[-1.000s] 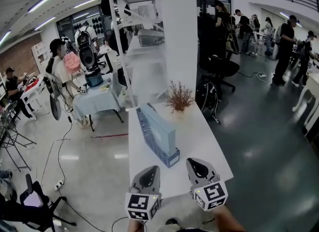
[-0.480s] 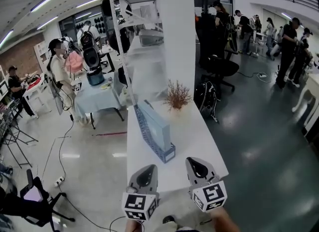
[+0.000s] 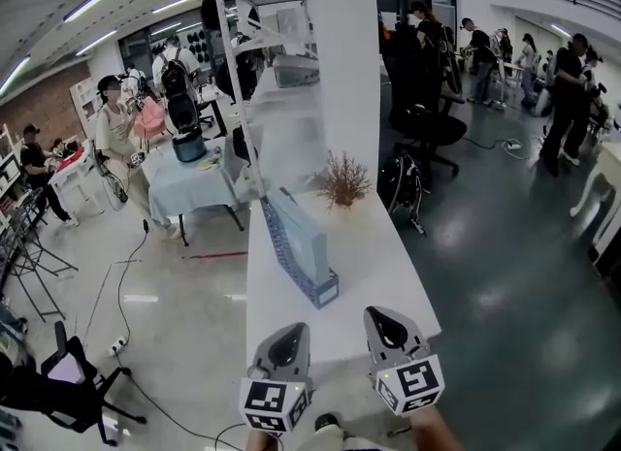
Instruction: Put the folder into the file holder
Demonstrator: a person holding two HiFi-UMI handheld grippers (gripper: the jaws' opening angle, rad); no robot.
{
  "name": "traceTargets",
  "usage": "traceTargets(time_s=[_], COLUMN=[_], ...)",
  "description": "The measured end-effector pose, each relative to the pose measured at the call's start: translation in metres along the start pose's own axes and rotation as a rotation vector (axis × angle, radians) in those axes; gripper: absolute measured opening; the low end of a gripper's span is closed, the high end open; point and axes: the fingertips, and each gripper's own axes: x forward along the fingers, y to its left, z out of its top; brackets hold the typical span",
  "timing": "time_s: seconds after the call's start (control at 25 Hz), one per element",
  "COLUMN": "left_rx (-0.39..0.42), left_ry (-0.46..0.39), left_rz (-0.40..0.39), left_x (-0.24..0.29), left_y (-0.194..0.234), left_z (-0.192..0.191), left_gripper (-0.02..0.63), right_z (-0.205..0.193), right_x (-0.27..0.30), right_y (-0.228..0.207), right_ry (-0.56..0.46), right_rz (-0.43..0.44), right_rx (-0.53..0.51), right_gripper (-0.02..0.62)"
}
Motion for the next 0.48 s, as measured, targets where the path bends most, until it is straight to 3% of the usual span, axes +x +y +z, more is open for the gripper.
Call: traceTargets(time_s=[0.48], left_rx=[0.002], left_ry=[0.025], left_rz=[0.01], left_x=[-0.018], left_y=[-0.027], left_z=[-0.002], left_gripper=[0.006], right_z=[0.0], right_x=[-0.026], right_y=[-0.007], right_ry=[-0.02], right_rz=[0.004], right_rx=[0.015], right_gripper=[0.0])
